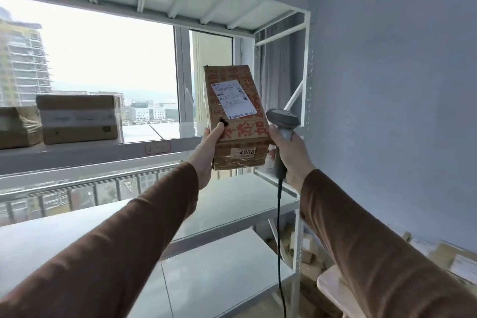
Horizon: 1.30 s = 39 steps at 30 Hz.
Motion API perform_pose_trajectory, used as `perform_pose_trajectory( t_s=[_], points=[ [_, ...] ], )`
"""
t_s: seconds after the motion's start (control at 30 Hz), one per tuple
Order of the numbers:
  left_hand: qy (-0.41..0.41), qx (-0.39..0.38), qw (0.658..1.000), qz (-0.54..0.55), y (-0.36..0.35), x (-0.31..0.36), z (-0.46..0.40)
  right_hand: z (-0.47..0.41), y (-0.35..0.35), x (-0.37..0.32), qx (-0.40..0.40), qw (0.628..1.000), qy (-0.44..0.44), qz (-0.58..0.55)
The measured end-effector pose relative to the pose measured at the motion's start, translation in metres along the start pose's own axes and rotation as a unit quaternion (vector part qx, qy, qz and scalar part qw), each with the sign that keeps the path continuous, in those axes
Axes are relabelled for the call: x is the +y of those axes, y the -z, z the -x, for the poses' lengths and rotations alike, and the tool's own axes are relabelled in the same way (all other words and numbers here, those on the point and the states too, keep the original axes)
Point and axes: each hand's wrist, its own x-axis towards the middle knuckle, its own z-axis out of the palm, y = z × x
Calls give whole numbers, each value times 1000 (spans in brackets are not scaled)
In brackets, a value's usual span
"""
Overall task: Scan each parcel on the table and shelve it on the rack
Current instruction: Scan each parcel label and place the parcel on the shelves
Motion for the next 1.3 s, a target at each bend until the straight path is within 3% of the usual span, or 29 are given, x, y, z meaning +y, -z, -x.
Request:
perform_pose_trajectory(
  t_s=[0.33,0.83,1.07,1.3],
  points=[
    [-13,117,993,-9,138,15,-91,-82,-144,45,-84,996,-38,-11],
    [16,190,981,-42,253,26,-221,-239,-274,81,-210,974,-80,-15],
    [58,207,976,-33,302,23,-261,-267,-330,106,-194,972,-131,0],
    [67,208,971,-96,335,17,-290,-285,-360,124,-178,974,-143,12]
  ],
)
